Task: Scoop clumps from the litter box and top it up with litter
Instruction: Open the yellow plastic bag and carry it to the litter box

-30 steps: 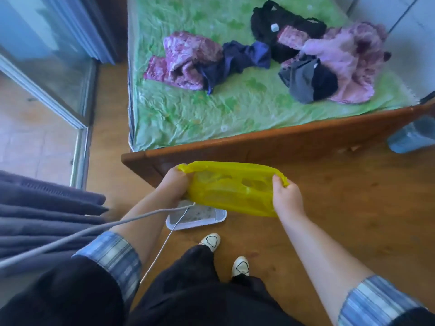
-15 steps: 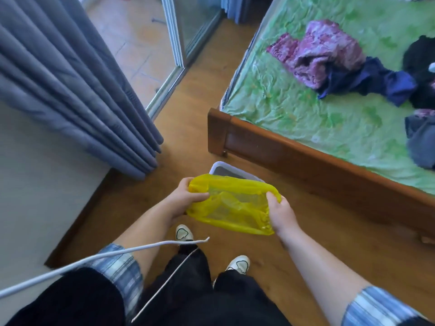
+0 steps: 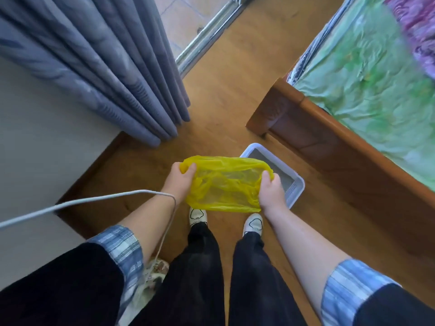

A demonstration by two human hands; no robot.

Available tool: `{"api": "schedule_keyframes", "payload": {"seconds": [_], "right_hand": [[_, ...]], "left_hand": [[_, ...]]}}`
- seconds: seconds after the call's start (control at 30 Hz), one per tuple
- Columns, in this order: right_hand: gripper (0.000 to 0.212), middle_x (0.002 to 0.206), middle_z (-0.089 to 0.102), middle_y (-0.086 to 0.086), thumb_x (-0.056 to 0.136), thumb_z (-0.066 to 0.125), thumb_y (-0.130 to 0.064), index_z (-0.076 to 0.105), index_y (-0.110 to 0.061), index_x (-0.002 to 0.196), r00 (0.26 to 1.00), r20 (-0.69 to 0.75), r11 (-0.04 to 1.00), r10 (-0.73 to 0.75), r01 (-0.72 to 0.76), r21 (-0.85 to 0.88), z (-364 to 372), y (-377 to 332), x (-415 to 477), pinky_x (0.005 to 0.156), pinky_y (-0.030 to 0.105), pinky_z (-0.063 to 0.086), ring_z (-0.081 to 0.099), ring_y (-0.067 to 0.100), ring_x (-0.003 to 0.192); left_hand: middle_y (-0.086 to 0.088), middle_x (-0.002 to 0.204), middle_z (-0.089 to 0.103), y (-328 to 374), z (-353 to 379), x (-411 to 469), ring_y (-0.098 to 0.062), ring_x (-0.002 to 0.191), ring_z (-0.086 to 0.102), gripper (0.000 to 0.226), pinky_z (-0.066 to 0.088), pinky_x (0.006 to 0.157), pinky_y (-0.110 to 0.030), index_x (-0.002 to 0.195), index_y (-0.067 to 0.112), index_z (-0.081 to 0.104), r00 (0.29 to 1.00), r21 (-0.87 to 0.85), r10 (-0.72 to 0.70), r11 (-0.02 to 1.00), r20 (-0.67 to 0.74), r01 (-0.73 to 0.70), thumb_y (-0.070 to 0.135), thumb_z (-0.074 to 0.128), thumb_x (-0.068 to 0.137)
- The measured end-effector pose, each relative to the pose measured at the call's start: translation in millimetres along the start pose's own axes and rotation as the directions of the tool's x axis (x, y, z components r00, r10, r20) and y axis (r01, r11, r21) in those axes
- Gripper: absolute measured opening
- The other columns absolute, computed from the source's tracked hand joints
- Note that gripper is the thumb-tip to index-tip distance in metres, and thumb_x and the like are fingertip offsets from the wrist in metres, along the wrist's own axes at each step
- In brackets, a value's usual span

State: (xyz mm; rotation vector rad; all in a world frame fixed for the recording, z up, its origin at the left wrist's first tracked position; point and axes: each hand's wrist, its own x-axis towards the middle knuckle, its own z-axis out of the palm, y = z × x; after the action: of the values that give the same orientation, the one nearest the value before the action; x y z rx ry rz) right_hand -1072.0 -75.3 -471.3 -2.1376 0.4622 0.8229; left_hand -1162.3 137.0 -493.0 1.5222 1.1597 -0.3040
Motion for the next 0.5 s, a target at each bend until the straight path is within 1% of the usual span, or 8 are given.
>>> {"api": "schedule_keyframes", "payload": {"seconds": [0.03, 0.1, 0.13, 0.23, 0.37, 0.43, 0.5], "right_hand": [[0.031, 0.101, 0.056, 0.007, 0.106, 0.028, -0.041, 0.047, -0.015, 0.106, 1.000, 0.001, 1.000, -0.001, 0.001, -0.023, 11, 7, 18, 0.080, 0.035, 0.034, 0.050, 0.026, 0.094], [0.032, 0.105, 0.058, 0.009, 0.105, 0.029, -0.042, 0.047, -0.015, 0.107, 1.000, 0.010, 0.997, -0.009, 0.010, -0.071, 33, 23, 58, 0.083, 0.038, 0.038, 0.052, 0.028, 0.097], [0.033, 0.107, 0.058, 0.010, 0.105, 0.029, -0.042, 0.047, -0.014, 0.109, 1.000, 0.019, 0.995, -0.006, 0.008, -0.099, 43, 32, 79, 0.085, 0.040, 0.040, 0.052, 0.029, 0.098], [0.037, 0.110, 0.057, 0.009, 0.103, 0.034, -0.043, 0.047, -0.013, 0.120, 0.999, 0.048, 0.985, -0.012, 0.020, -0.170, 71, 64, 144, 0.092, 0.043, 0.043, 0.053, 0.030, 0.102], [0.033, 0.107, 0.055, 0.004, 0.102, 0.042, -0.039, 0.046, -0.014, 0.123, 0.989, 0.130, 0.969, -0.067, 0.096, -0.230, 103, 104, 221, 0.084, 0.037, 0.039, 0.051, 0.026, 0.098], [0.037, 0.110, 0.055, 0.004, 0.102, 0.044, -0.037, 0.046, -0.011, 0.129, 0.981, 0.164, 0.959, -0.106, 0.145, -0.243, 119, 119, 256, 0.083, 0.034, 0.036, 0.050, 0.023, 0.099], [0.038, 0.113, 0.056, 0.007, 0.102, 0.045, -0.035, 0.046, -0.009, 0.130, 0.974, 0.163, 0.948, -0.155, 0.193, -0.251, 134, 135, 288, 0.081, 0.031, 0.033, 0.048, 0.022, 0.099]], "left_hand": [[-0.006, 0.110, 0.060, -11, 8, 17, -0.026, 0.104, 0.058, 0.039, 0.048, 0.096, -0.042, 0.120, 0.014, 0.048, 0.999, -0.012, -0.031, 0.999, -0.010, 0.030, 0.044, 0.056, 0.097], [-0.004, 0.110, 0.056, -33, 24, 53, -0.023, 0.101, 0.055, 0.042, 0.045, 0.088, -0.033, 0.125, 0.014, 0.045, 0.997, -0.020, -0.071, 0.997, -0.031, 0.071, 0.044, 0.055, 0.098], [-0.004, 0.110, 0.056, -45, 31, 70, -0.022, 0.100, 0.054, 0.041, 0.043, 0.085, -0.032, 0.126, 0.015, 0.043, 0.997, -0.027, -0.070, 0.997, -0.044, 0.069, 0.043, 0.055, 0.098], [-0.006, 0.111, 0.056, -83, 55, 122, -0.021, 0.099, 0.055, 0.035, 0.044, 0.084, -0.032, 0.121, 0.017, 0.042, 0.993, -0.064, -0.078, 0.995, -0.092, 0.072, 0.037, 0.057, 0.098], [-0.004, 0.107, 0.055, -134, 89, 178, -0.020, 0.098, 0.054, 0.036, 0.040, 0.083, -0.028, 0.127, 0.012, 0.044, 0.978, -0.052, -0.072, 0.997, -0.198, 0.063, 0.032, 0.056, 0.099], [-0.005, 0.107, 0.056, -158, 109, 203, -0.020, 0.098, 0.054, 0.035, 0.038, 0.080, -0.025, 0.128, 0.010, 0.046, 0.966, -0.011, -0.046, 0.999, -0.254, 0.045, 0.030, 0.055, 0.100], [-0.004, 0.108, 0.057, -182, 128, 230, -0.019, 0.098, 0.053, 0.035, 0.036, 0.076, -0.023, 0.128, 0.009, 0.048, 0.959, 0.006, -0.044, 0.999, -0.282, 0.048, 0.030, 0.054, 0.100]]}}
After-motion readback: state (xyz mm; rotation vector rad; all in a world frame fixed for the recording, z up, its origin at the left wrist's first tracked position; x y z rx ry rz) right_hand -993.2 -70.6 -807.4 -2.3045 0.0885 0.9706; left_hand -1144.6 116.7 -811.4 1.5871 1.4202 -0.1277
